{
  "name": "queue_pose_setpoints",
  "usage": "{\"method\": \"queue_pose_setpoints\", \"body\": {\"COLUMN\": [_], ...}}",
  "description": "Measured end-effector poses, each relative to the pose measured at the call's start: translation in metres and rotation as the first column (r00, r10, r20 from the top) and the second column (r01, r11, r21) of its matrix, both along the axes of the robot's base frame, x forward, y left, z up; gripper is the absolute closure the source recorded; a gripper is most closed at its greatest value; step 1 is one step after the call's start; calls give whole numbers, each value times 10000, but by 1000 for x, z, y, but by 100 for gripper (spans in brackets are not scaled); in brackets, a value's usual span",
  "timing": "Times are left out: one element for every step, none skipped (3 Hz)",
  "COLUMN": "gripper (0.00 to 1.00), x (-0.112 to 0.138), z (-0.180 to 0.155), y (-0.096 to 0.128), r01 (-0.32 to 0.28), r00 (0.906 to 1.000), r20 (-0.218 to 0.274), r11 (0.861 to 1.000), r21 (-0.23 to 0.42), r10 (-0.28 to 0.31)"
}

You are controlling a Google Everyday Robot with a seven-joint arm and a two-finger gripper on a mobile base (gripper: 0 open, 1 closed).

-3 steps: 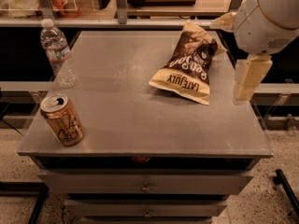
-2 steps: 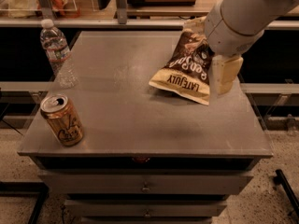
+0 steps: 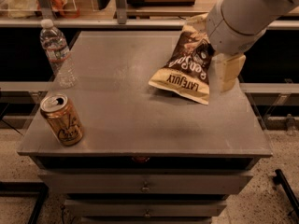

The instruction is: Move brown chip bag near water bottle

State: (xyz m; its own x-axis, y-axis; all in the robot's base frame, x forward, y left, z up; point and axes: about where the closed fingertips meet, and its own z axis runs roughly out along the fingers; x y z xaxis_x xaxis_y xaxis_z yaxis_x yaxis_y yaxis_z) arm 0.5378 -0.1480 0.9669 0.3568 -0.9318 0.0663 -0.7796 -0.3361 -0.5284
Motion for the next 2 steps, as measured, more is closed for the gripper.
{"method": "queue_pose_setpoints", "body": {"gripper": [0,0], "x": [17,52], "z": [3,8], "y": [3,-18], "r01": [-734,-1087], "r00": [9921,9732], "r20": [901,1542], "r11": [9871,9325], "r21": [-1425,-3444], "r10": [868,1704]}}
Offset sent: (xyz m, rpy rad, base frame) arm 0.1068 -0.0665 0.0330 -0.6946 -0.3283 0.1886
